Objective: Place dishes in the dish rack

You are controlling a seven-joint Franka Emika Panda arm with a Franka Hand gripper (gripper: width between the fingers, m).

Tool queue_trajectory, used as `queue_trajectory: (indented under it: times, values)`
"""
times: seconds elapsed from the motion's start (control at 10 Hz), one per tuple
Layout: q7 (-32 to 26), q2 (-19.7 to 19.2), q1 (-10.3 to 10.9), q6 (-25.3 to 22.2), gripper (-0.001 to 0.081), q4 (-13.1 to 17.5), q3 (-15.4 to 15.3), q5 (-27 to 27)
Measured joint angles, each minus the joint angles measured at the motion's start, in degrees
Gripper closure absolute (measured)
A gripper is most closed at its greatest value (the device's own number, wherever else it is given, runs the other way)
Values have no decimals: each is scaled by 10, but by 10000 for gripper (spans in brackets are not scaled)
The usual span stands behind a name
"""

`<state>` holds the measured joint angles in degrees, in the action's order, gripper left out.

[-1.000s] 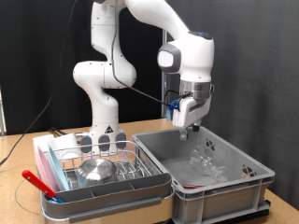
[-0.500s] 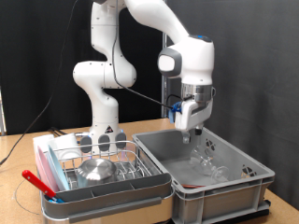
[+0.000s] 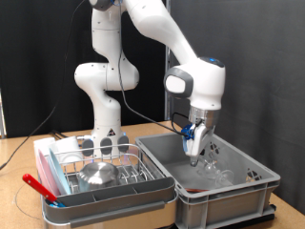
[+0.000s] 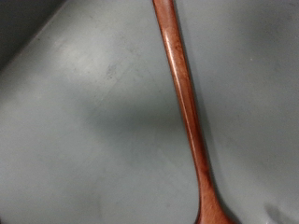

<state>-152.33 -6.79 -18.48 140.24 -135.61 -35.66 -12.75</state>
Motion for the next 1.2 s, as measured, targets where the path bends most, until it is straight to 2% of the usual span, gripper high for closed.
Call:
queue_trajectory:
  times: [0.6, 1.2]
  values:
    - [29, -105, 0, 31, 1, 10, 13, -127]
    - [33, -181, 5, 75, 1, 17, 36, -177]
